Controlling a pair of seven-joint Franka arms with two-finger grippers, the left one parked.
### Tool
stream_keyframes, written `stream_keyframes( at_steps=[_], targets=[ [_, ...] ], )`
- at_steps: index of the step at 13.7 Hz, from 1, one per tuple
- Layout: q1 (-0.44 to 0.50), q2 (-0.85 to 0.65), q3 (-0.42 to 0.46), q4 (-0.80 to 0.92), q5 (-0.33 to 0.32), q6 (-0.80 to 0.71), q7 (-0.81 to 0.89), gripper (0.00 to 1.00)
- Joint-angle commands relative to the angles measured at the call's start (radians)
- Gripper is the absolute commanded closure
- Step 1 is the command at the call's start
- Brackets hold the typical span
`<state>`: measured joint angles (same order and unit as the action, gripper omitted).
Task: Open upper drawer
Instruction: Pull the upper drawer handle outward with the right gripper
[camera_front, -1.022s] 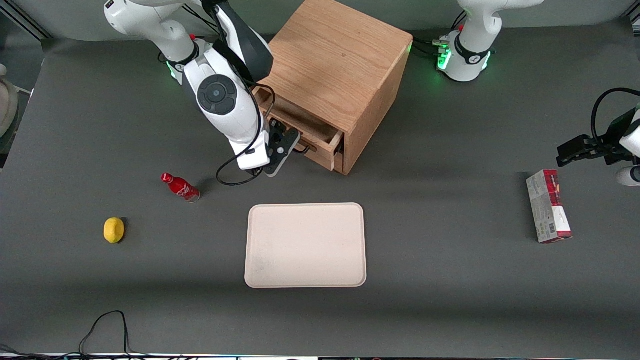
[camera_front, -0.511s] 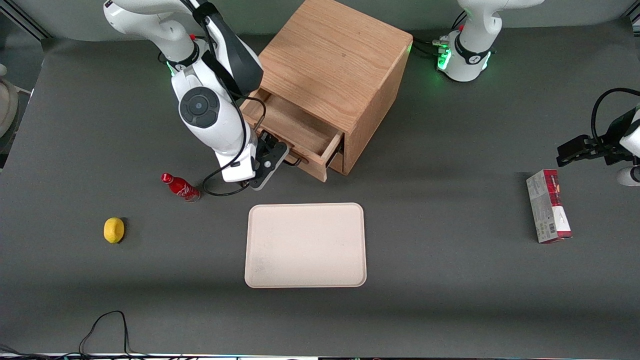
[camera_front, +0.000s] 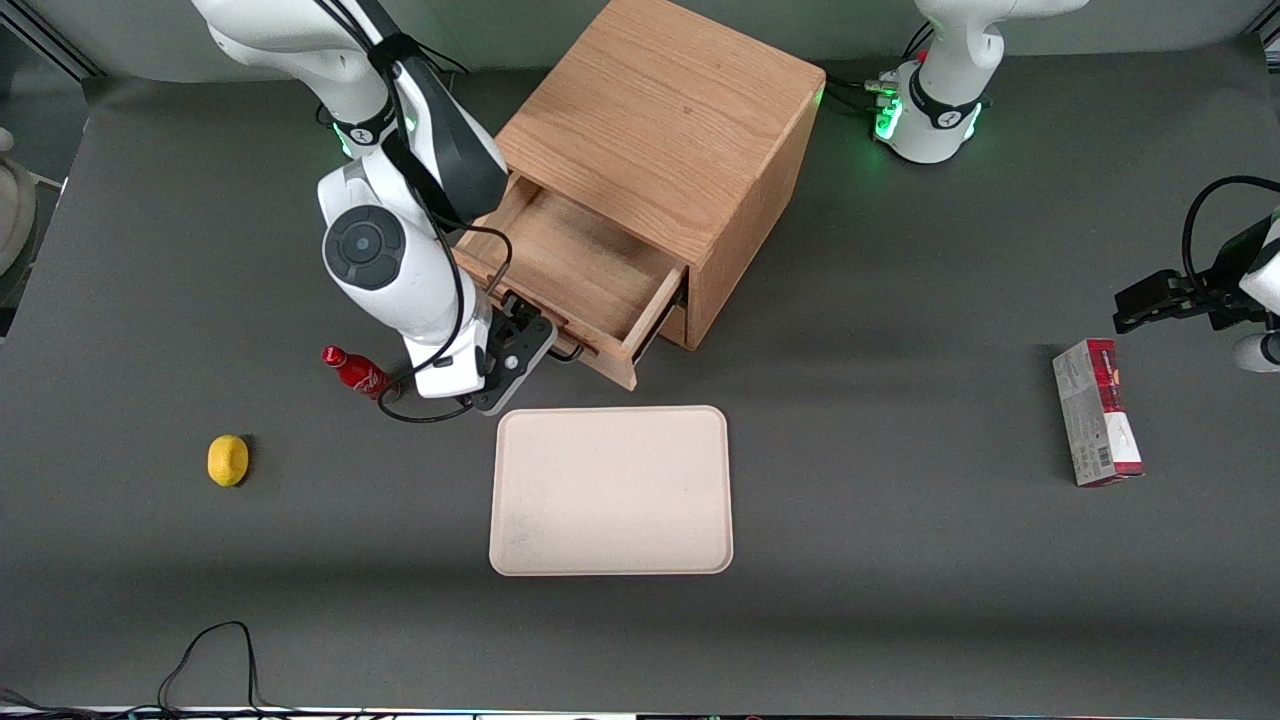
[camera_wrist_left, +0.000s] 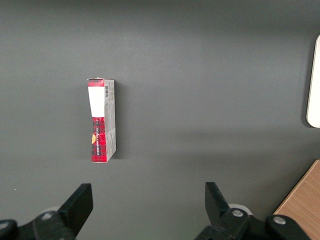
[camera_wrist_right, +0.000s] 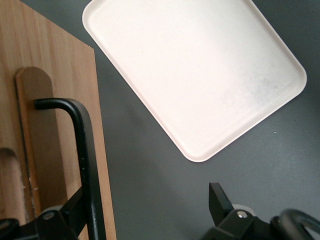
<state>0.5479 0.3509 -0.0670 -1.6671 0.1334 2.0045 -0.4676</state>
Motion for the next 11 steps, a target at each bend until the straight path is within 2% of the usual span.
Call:
stream_keyframes(
  at_steps=[1,11],
  targets=[
    [-0.023,0.037,0.001,0.044,-0.021,-0.006,-0.045,0.00],
    [-0.097,0.069,0.000,0.084,-0.028,-0.007,-0.052,0.00]
  ],
)
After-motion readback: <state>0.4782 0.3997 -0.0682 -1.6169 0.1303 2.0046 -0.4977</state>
